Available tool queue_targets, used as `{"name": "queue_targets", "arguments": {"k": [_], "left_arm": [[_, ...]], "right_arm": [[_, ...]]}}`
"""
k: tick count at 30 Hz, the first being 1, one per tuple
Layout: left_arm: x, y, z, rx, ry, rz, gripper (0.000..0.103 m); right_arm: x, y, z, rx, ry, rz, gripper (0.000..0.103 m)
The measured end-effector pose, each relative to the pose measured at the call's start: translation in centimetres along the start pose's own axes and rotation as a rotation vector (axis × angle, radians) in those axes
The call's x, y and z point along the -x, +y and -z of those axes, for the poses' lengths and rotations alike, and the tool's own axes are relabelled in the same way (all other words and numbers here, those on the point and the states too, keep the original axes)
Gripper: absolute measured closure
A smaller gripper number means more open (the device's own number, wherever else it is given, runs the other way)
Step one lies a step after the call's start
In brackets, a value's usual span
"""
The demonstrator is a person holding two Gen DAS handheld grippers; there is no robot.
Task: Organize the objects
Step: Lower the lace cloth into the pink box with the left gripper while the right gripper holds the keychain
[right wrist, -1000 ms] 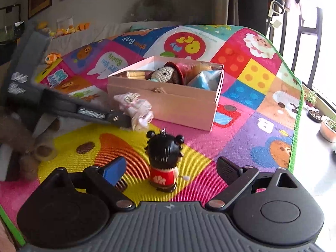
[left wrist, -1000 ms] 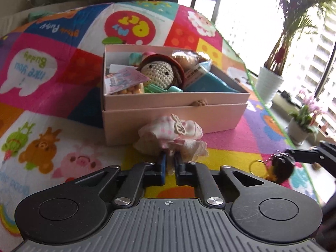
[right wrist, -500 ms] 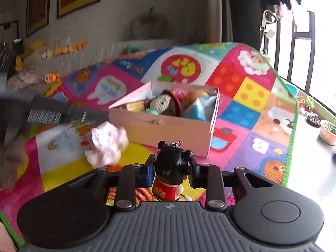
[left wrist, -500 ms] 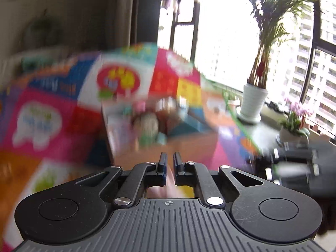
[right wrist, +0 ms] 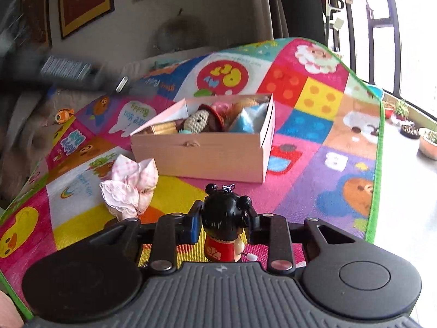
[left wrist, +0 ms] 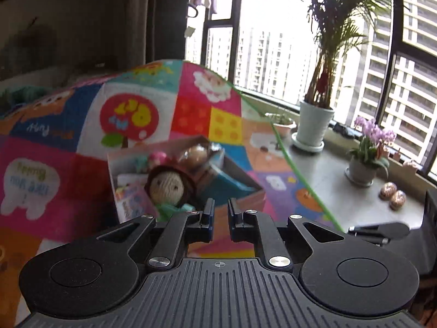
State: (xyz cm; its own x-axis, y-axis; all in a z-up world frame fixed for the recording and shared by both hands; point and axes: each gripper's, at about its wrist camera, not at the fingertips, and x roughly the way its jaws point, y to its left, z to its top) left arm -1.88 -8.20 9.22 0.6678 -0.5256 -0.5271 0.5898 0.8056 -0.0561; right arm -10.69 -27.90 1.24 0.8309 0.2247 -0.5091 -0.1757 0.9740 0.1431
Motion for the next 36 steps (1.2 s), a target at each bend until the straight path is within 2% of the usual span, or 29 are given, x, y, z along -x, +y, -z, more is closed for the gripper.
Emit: {"name": "queue_targets", "arguments": {"k": [3, 6, 10, 12, 13, 14, 17, 19, 21, 25, 30, 33, 36], "left_arm": [[0.7, 1.0, 3.1, 0.02, 0.013, -0.04, 0.09], [0.2, 2.3, 4.7, 0.102, 0.05, -0.007, 0.089], [-2.9, 2.8, 6.2, 0.129, 0.153, -0.029, 0.088], [-4.6, 2.1, 7.2, 0.096, 0.216, -0.038, 0.087], [-4.8, 1.6, 7.4, 0.067, 0.184, -0.05, 0.087], [-5.1, 1.0, 7.5, 0.034, 0.185, -0.069, 0.087], [-4.9, -1.0, 7.5, -0.082, 0.197, -0.103, 0.087], [-4.4, -1.5, 7.7, -0.127, 0.208, -0.075, 0.087], [-3.9, -1.3, 7.8, -0.106, 0.229, -0.029, 0.086], [-3.6, -1.1, 7.8, -0.069, 0.252, 0.009, 0.085], [-4.0, -2.1, 7.5, -0.159, 0.268, -0.036, 0.08], [-3.9, -2.0, 7.6, -0.185, 0.27, -0.032, 0.079], [-3.6, -1.9, 8.3, -0.202, 0.219, -0.005, 0.087]], "right_arm": [[-0.6, 0.2, 0.3, 0.005, 0.013, -0.001, 0.073], [-0.8, 0.2, 0.5, 0.011, 0.023, -0.002, 0.073], [-0.6, 0.4, 0.5, 0.023, 0.009, 0.012, 0.042], [-0.5, 0.6, 0.6, 0.036, 0.006, 0.013, 0.037], [-0.5, 0.6, 0.6, 0.041, 0.008, 0.014, 0.033], [-0.5, 0.7, 0.7, 0.044, 0.011, 0.016, 0.031], [-0.7, 0.5, 0.7, 0.04, 0.017, 0.013, 0.028], [-0.8, 0.4, 0.6, 0.03, 0.022, 0.009, 0.027], [-0.8, 0.2, 0.7, 0.019, 0.023, 0.006, 0.027], [-0.9, 0.0, 0.6, 0.001, 0.026, 0.003, 0.026], [-0.8, -0.1, 0.7, -0.003, 0.022, 0.006, 0.024], [-0.7, -0.1, 0.7, -0.005, 0.021, 0.009, 0.024], [-0.9, 0.5, 0.6, 0.029, 0.027, 0.009, 0.025]]}}
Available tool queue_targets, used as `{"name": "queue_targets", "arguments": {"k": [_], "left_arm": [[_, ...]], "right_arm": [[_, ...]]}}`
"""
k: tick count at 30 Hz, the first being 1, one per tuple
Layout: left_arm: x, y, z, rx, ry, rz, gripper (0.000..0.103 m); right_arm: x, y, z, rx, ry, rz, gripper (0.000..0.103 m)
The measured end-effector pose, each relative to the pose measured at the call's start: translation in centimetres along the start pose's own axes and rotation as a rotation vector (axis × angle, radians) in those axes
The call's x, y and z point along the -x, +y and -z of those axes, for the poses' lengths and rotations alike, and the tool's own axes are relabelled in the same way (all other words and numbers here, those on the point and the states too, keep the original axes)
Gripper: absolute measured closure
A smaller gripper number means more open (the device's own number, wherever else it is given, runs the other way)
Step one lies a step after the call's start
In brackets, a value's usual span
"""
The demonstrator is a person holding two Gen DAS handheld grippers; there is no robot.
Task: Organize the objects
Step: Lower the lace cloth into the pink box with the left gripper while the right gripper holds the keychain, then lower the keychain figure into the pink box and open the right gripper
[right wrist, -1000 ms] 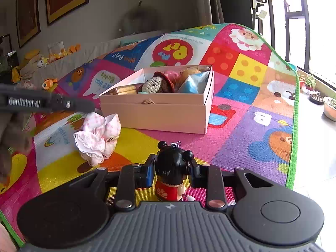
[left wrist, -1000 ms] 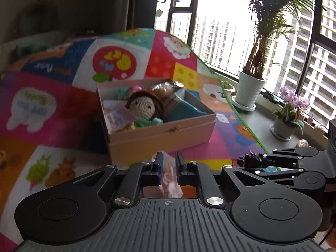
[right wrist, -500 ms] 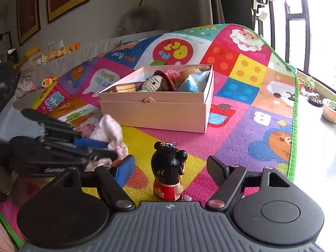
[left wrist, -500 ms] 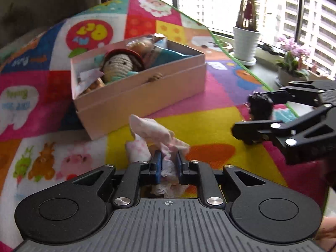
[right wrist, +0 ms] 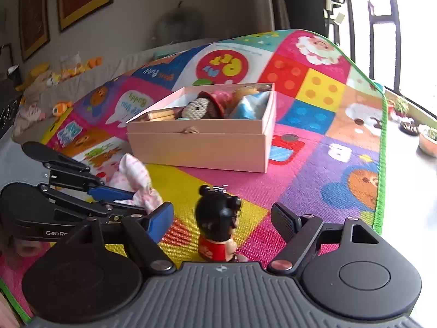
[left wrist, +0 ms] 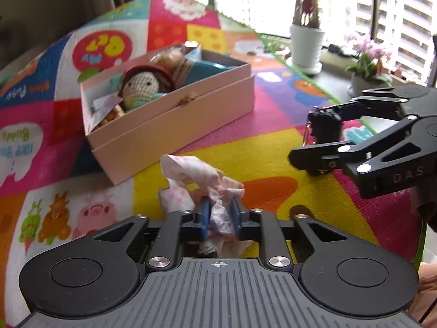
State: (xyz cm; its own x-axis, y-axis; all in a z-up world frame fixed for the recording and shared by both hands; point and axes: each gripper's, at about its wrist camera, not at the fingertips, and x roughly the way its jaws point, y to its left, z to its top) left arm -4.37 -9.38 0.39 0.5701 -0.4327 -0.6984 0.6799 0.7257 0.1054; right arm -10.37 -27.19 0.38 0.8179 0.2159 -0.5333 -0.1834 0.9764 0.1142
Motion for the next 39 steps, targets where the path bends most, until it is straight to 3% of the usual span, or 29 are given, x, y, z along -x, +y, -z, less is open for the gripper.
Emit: {"name": "queue_targets", "arguments": {"k": [1, 2, 4, 10, 16, 18, 20, 23, 27, 30, 34, 39], "left_arm": [[0.1, -0.1, 0.4, -0.009, -0.024, 0.0, 0.088], [0.3, -0.3, 0.7, -0.02, -0.041, -0.004, 0.091], [0.6, -0.2, 0.7, -0.006, -0.05, -0.003, 0.093], [3.5, 2.3, -2.2, 0.122, -0.147, 0.039, 0.094], [5.4, 4.1, -9.8, 0.148, -0.335, -0.007, 0.092], [3.7, 4.8, -12.0, 0.179, -0.341, -0.005, 0.09], [0.6, 6.0, -13.1, 0.259, -0.273, 0.015, 0.088], [-4.4, 6.8, -13.3, 0.327, -0.11, 0.036, 0.088], [-7.1, 7.5, -12.8, 0.366, 0.005, -0.054, 0.088], [-5.5, 7.9, -12.6, 0.38, -0.031, -0.058, 0.086], [0.4, 8.2, -11.4, 0.413, -0.164, -0.01, 0.086], [5.8, 8.7, -7.1, 0.483, -0.277, 0.012, 0.086]], "right_arm": [[-0.1, 0.4, -0.1, 0.023, 0.003, -0.002, 0.033], [-0.1, 0.8, -0.1, 0.05, 0.01, -0.006, 0.054], [-0.3, 1.3, -0.3, 0.092, 0.035, -0.001, 0.074], [1.9, 1.1, -1.0, 0.094, -0.035, 0.017, 0.074], [3.0, 0.9, -1.4, 0.071, -0.077, 0.007, 0.074], [2.9, 0.8, -1.4, 0.063, -0.075, 0.0, 0.074], [2.7, 0.7, -1.2, 0.055, -0.073, -0.004, 0.074], [2.7, 0.2, -1.0, 0.038, -0.072, -0.003, 0.074], [2.6, -0.4, -0.8, 0.023, -0.068, 0.004, 0.074], [2.4, -0.7, -0.7, 0.008, -0.063, 0.0, 0.074], [2.3, -0.9, -1.2, -0.008, -0.062, -0.002, 0.074], [2.7, -1.1, -5.8, -0.022, -0.124, -0.044, 0.074]]}}
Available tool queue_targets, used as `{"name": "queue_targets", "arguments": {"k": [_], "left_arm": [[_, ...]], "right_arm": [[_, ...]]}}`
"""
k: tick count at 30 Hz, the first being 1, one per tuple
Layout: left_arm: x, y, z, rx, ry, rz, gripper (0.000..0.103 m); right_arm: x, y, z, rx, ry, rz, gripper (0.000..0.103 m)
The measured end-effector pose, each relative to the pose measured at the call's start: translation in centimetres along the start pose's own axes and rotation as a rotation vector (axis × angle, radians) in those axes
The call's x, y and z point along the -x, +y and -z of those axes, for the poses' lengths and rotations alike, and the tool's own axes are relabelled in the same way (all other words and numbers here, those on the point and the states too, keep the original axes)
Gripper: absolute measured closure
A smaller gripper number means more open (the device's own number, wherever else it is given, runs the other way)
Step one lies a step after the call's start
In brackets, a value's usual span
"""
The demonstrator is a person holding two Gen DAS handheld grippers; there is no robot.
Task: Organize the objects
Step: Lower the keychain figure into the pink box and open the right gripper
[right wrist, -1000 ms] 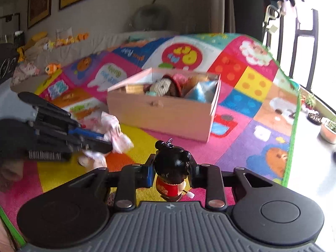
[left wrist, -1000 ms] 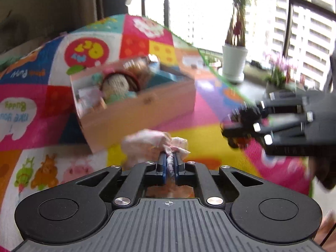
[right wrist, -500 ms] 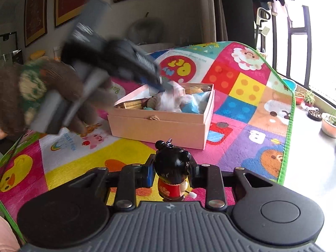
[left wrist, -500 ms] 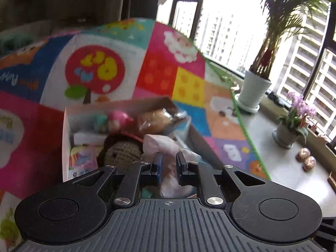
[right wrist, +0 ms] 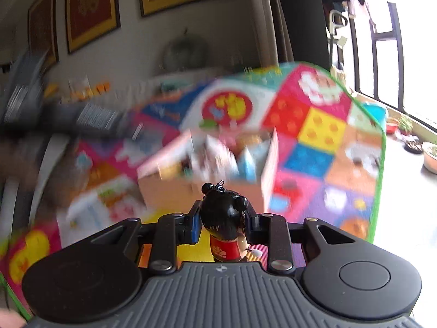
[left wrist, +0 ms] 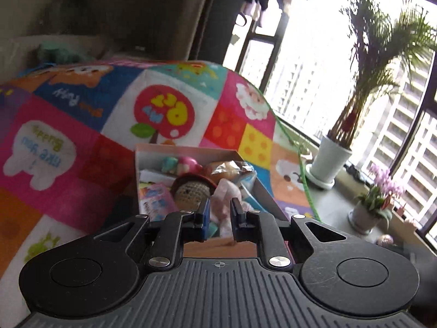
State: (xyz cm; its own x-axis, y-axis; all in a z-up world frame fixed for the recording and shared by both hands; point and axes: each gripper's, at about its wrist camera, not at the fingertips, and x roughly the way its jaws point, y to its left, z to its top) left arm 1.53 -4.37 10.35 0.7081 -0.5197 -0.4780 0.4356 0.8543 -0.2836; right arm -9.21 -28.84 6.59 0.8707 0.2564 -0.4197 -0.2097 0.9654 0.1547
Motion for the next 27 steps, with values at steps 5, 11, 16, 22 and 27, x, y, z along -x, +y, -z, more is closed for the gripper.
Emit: {"name": "queue_targets", "arguments": {"k": [5, 11, 16, 22, 27], "left_arm": [[1.8, 2.7, 2.9, 0.086, 0.006, 0.003, 0.086], [2.0, 6.7, 5.2, 0.17, 0.037, -0.048, 0.086], [1.7, 8.6, 4.7, 0.221, 0.022, -0.047, 0.086], [-2.4, 8.2, -0.5, 0.173, -0.02, -0.07, 0.086], [-8.7, 8.5, -3.5, 0.144, 0.047, -0.177, 0.086]], "right_arm": [[-4.4, -0.7, -8.1, -0.088, -0.035, -0.04, 0.074], [-12.4, -1.7, -9.5, -0.103, 0.12, 0.067, 0.056], [-11.3, -2.7, -7.1, -0.1, 0.151, 0.093, 0.056], [-7.7, -2.4, -4.2, 0.013, 0.163, 0.126, 0.056], [-6.7, -2.1, -2.1, 0.047, 0.199, 0.06, 0.047]]}}
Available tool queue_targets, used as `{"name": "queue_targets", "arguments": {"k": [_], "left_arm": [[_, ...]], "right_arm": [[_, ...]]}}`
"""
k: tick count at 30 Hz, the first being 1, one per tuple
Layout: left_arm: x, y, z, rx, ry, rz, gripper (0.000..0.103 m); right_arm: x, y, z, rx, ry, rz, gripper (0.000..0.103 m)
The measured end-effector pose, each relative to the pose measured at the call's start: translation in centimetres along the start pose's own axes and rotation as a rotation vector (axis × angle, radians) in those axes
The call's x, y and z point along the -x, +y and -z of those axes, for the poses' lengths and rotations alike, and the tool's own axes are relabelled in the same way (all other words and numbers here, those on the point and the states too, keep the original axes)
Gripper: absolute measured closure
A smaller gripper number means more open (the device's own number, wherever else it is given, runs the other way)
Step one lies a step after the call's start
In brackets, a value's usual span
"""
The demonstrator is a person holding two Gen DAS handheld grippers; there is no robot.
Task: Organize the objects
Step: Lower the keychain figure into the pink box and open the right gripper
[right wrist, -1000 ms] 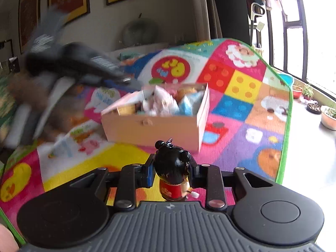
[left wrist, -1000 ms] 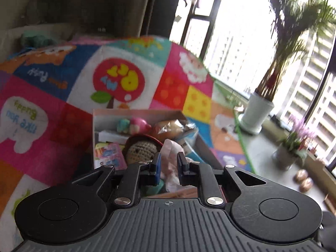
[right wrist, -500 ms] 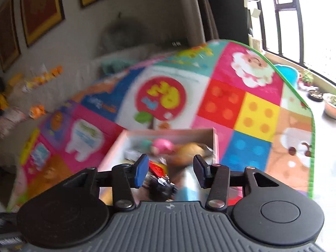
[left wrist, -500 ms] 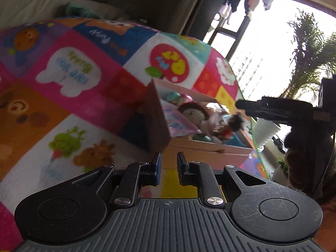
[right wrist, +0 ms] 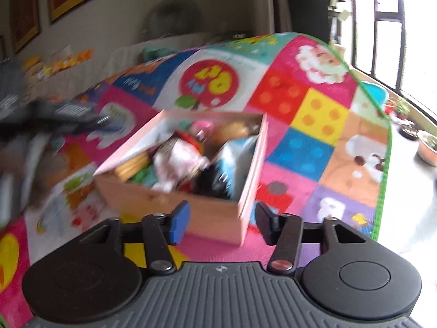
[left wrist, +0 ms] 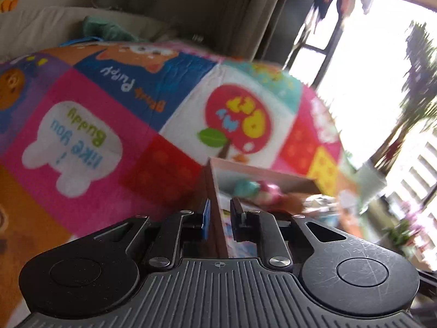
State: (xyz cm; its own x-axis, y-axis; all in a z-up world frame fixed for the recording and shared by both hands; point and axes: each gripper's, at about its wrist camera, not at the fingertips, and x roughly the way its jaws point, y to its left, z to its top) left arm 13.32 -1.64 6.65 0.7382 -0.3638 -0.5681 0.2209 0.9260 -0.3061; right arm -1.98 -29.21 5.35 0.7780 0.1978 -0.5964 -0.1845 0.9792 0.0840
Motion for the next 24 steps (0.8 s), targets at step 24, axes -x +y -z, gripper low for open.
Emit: {"name": "queue_targets", "arguments": {"k": [24], "left_arm": [[7.8, 2.7, 6.5, 0.093, 0.028, 0.188, 0.076]], "right_arm": [[-1.7, 2.7, -2.2, 0.115, -0.029, 0.062, 0.077]]}}
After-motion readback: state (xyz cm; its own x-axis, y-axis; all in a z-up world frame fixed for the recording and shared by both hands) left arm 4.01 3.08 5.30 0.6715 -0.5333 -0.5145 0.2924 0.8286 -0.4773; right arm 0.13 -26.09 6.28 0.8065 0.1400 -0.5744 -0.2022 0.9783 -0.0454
